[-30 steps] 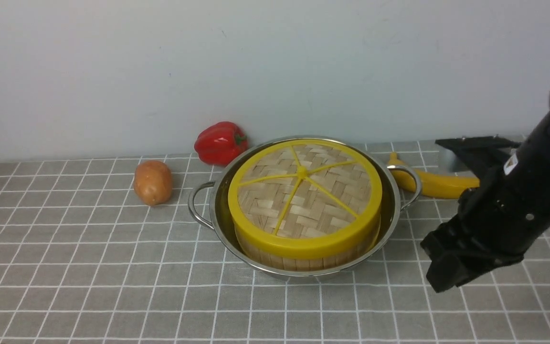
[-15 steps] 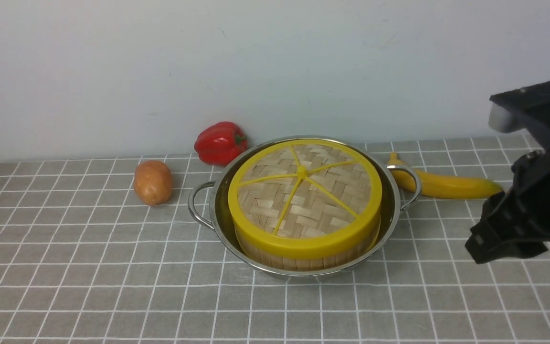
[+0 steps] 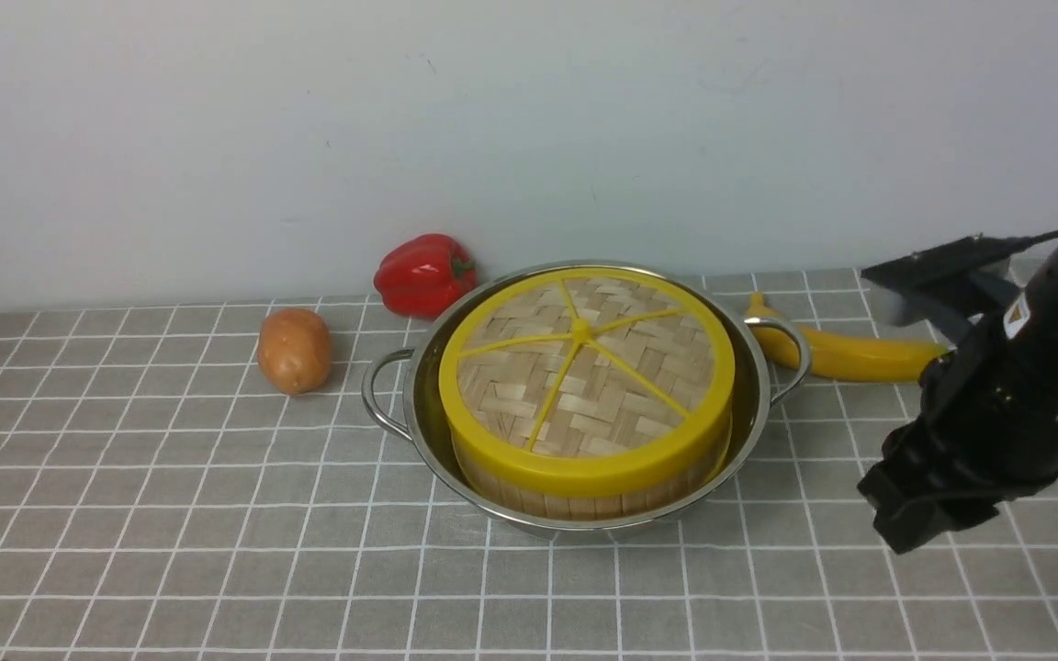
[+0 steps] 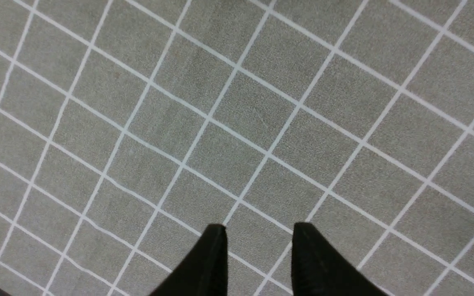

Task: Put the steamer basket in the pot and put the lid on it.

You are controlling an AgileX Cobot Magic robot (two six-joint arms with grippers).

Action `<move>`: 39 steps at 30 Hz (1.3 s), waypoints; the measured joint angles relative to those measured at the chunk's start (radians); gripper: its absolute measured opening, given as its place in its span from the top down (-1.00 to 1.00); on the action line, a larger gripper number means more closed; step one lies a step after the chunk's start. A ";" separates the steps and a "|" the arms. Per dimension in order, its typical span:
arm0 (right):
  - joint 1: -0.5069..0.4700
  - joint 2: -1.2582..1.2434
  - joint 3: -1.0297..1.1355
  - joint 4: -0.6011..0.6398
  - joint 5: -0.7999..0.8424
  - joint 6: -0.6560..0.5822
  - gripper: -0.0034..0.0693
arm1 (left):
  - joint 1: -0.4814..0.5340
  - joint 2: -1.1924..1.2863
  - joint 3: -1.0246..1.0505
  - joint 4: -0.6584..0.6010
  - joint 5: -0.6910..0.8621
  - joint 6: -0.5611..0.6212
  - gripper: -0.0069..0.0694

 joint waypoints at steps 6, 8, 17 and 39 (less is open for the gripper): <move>0.000 -0.213 0.000 -0.023 -0.001 0.000 0.25 | 0.000 0.000 0.000 0.000 0.000 0.000 0.18; 0.000 -0.271 0.000 -0.030 -0.001 0.000 0.25 | 0.000 0.000 0.000 0.000 0.000 0.000 0.18; -0.069 -0.599 0.035 -0.006 -0.510 -0.029 0.25 | 0.000 0.000 0.000 0.000 0.000 0.000 0.18; -0.435 -1.350 0.952 -0.014 -0.980 -0.068 0.25 | 0.000 0.000 0.000 0.000 0.000 0.000 0.18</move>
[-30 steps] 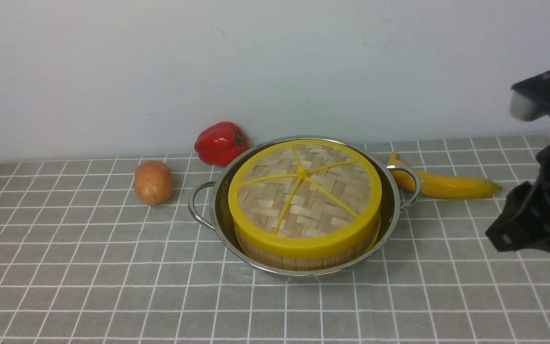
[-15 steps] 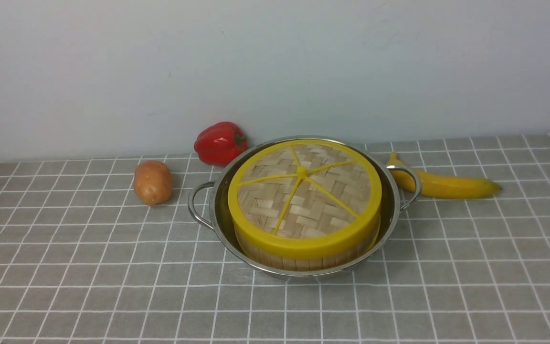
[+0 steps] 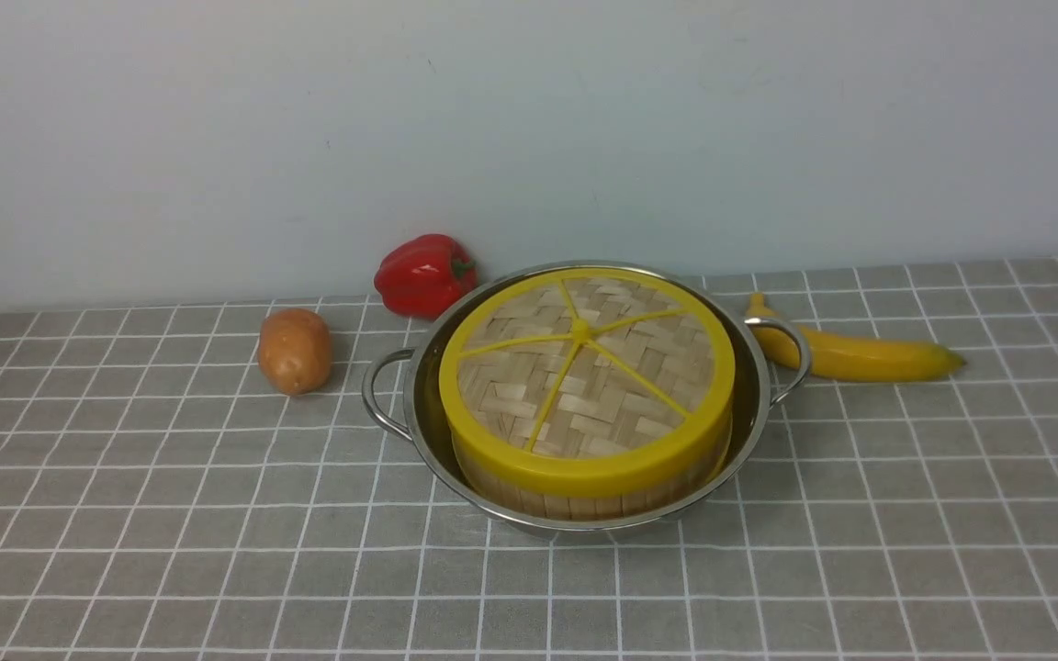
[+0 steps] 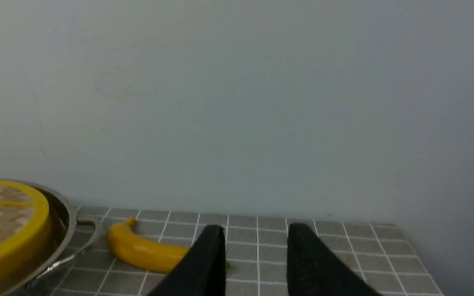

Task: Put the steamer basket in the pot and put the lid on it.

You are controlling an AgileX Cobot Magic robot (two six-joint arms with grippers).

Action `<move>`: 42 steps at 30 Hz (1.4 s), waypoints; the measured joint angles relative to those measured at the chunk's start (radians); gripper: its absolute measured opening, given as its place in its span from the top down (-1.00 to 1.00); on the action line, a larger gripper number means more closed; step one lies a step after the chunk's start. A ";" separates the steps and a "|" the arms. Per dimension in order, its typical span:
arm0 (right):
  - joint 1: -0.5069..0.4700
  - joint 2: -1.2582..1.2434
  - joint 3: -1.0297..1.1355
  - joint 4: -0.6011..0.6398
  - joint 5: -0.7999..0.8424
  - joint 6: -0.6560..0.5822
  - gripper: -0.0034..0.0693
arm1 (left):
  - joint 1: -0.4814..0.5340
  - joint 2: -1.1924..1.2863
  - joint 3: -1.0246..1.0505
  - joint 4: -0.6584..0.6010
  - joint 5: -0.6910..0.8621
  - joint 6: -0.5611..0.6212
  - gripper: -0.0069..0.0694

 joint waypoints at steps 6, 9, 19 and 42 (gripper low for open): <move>0.004 -0.142 0.195 0.022 -0.032 0.073 0.25 | 0.000 0.000 0.000 0.000 0.000 0.000 0.18; 0.005 -0.142 0.202 0.028 -0.011 0.084 0.25 | 0.000 0.000 0.000 0.000 0.000 0.000 0.18; 0.006 -0.142 0.202 -0.008 0.091 0.091 0.25 | 0.000 0.000 0.000 0.000 0.000 0.000 0.18; 0.006 -0.142 0.202 -0.009 0.093 0.092 0.25 | 0.000 0.000 0.000 0.000 0.000 0.000 0.18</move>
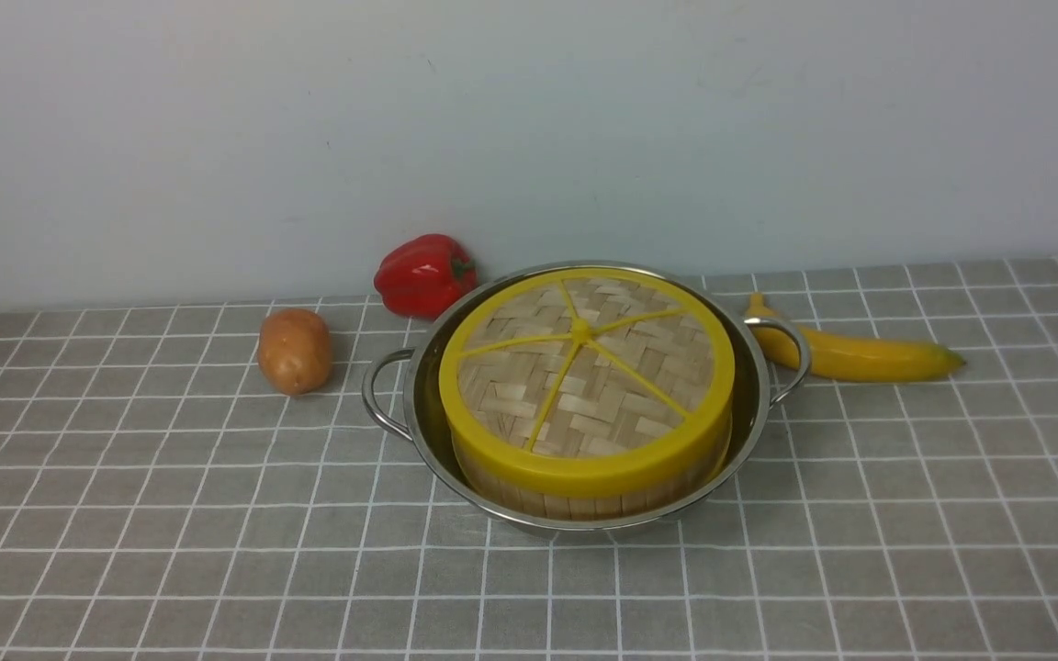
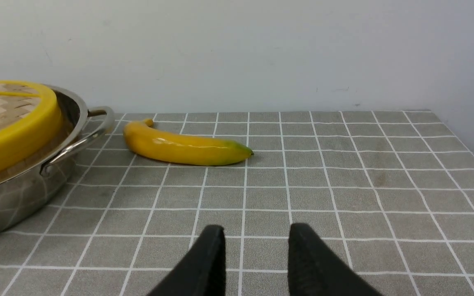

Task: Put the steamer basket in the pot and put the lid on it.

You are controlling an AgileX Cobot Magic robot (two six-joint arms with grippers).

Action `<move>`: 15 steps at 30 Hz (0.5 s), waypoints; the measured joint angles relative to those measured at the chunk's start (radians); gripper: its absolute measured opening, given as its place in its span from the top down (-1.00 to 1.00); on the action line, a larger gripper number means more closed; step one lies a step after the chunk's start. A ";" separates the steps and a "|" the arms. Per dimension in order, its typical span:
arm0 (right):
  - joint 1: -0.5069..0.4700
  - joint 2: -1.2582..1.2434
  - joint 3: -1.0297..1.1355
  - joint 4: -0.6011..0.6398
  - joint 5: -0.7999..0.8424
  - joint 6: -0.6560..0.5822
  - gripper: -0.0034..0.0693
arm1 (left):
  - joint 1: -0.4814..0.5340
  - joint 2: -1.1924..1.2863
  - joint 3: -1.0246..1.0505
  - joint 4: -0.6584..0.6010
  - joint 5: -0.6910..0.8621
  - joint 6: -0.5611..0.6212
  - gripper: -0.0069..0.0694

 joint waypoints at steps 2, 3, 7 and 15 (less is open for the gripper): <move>0.000 0.000 0.000 0.000 0.000 0.000 0.25 | -0.003 0.000 0.000 0.000 0.000 0.000 0.18; 0.000 0.000 0.000 0.000 0.000 0.000 0.25 | -0.004 0.000 0.000 0.000 0.000 0.000 0.18; 0.000 0.000 0.000 0.000 0.000 0.002 0.25 | -0.043 0.000 0.000 0.000 0.000 0.000 0.18; 0.000 0.000 0.000 0.001 0.000 0.002 0.25 | -0.050 0.000 0.000 0.000 0.000 0.000 0.18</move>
